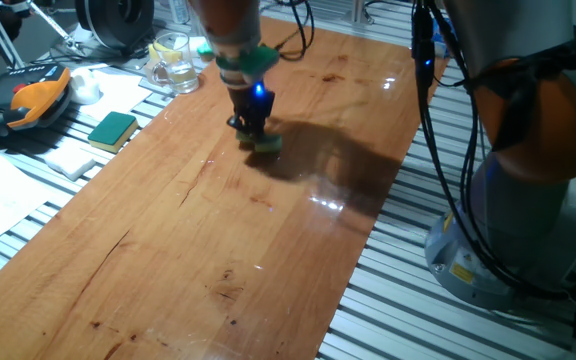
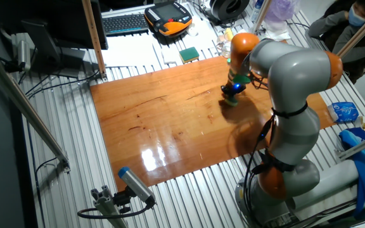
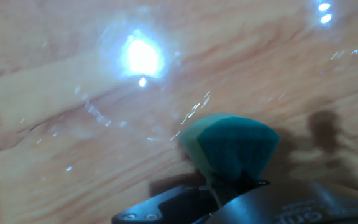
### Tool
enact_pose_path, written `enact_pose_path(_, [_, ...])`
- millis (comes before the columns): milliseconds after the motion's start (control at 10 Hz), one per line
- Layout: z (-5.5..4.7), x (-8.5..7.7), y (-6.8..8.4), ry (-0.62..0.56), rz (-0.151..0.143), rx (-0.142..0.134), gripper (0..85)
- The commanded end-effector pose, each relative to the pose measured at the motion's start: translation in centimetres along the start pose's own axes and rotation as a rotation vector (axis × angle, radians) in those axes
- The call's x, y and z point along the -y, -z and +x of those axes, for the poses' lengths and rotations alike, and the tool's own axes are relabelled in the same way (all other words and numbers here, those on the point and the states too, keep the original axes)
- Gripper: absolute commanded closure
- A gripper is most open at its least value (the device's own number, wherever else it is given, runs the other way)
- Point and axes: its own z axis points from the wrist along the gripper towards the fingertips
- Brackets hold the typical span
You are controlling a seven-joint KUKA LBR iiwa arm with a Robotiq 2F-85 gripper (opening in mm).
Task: Clean the tabletop with a sponge
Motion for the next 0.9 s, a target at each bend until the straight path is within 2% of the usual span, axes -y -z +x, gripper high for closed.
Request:
enact_pose_path(0, [-0.5,1.0,0.0,0.013,0.0,0.001,68.0])
enact_pose_path(200, [-1.6,2.7,0.0,0.047,-0.009,0.004,68.0])
enact_pose_path(300, [-1.9,3.1,0.0,0.052,-0.013,0.004,68.0])
enact_pose_path(600, [-1.9,2.4,-0.5,0.038,-0.015,0.015,68.0])
enact_pose_path(800, [-1.7,1.0,-0.9,0.004,-0.022,0.025,68.0])
